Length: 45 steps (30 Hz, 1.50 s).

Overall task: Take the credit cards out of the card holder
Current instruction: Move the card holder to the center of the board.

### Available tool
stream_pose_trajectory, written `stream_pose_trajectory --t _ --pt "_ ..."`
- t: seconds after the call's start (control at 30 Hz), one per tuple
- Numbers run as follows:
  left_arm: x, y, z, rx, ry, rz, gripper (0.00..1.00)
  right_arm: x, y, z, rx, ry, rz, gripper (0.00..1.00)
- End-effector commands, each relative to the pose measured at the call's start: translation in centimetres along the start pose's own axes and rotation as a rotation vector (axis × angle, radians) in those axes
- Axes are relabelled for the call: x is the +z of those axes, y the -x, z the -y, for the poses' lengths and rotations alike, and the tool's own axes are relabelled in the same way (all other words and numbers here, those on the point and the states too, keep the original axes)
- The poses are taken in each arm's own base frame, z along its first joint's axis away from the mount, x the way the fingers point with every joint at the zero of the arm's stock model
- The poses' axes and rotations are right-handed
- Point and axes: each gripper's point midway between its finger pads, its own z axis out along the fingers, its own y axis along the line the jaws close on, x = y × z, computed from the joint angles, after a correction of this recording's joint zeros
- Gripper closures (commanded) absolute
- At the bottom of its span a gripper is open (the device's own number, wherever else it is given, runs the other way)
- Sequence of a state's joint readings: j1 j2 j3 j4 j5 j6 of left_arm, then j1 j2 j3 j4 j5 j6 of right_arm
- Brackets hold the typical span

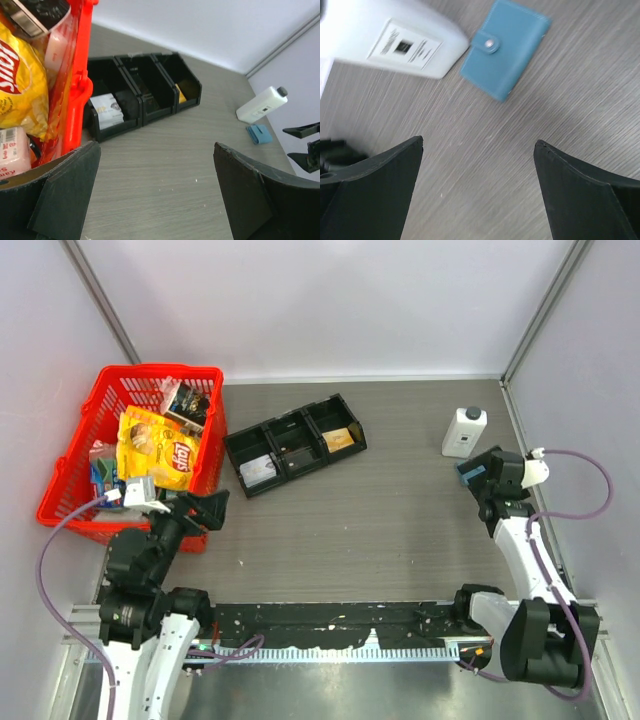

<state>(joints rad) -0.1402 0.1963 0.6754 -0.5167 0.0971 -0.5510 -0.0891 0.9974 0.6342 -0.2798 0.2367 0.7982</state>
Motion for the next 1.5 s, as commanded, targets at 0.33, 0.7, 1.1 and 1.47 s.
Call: stream_pose_trajectory --t 0.33,0.7,1.1,1.47 --pt "0.7 -1.7 0.3 -0.056 0.090 -0.286 0.00 8.5 2.7 3.0 0.453 0.055 0.104 0.17" --pt "1.5 -2.7 1.1 -0.066 0.040 -0.347 0.00 11.7 -0.8 4.6 0.502 0.011 -0.045 0.27" --pt "2.6 -3.6 1.5 -0.055 0.030 -0.467 0.00 12.3 -3.2 6.6 0.495 -0.092 -0.116 0.78" --pt "3.8 -4.6 4.0 -0.099 -0.106 -0.550 0.04 9.5 -5.1 3.3 0.428 0.047 -0.219 0.99"
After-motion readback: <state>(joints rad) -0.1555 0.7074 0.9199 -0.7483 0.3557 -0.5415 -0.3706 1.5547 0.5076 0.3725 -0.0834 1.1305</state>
